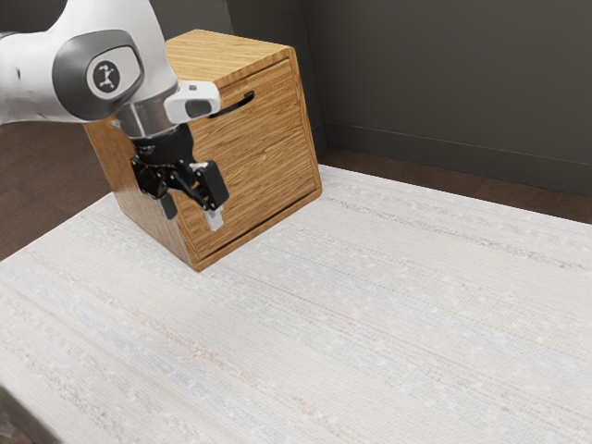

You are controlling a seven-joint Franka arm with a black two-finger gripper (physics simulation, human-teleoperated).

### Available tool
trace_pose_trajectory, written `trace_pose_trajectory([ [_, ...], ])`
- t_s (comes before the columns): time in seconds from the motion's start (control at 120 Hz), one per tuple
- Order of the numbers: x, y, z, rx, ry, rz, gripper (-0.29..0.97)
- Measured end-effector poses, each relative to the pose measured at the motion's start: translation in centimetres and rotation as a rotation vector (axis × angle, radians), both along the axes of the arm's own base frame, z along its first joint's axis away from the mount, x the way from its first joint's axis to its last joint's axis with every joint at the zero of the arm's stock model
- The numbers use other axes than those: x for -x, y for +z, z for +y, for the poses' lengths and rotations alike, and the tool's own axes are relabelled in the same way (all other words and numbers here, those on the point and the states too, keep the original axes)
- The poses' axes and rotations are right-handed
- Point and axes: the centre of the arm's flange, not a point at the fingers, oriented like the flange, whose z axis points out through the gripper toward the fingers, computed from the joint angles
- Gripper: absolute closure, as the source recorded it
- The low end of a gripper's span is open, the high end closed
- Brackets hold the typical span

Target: Pull the drawer handle with one arm to open the drawer

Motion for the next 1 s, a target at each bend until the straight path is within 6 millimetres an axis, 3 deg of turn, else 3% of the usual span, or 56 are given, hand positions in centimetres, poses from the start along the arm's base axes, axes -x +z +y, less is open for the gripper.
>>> trace_pose_trajectory([
  [0.092,-0.3,0.1,-1.9,0.0,-0.041,-0.001,0.0],
  [0.183,-0.2,0.8,-2.5,0.001,-0.056,-0.012,0.0],
  [0.208,0.1,2.4,-2.4,-0.007,-0.057,-0.041,0.0],
  [0.267,2.9,10.2,-2.5,-0.087,-0.062,-0.178,0.0],
  [0.317,2.9,11.9,-2.5,-0.157,-0.065,-0.225,0.0],
  [0.408,-1.6,8.8,-3.8,-0.256,-0.118,-0.22,0.0],
  [0.517,-5.7,6.4,-11.1,-0.379,-0.282,-0.277,0.0],
  [0.567,-7.0,5.6,-12.6,-0.412,-0.324,-0.312,0.0],
  [0.667,-8.2,6.1,-12.7,-0.461,-0.351,-0.391,0.0],
  [0.817,-12.4,3.8,-12.6,-0.533,-0.398,-0.454,0.0],
  [1.0,-13.2,4.4,-11.0,-0.596,-0.411,-0.505,0.0],
])
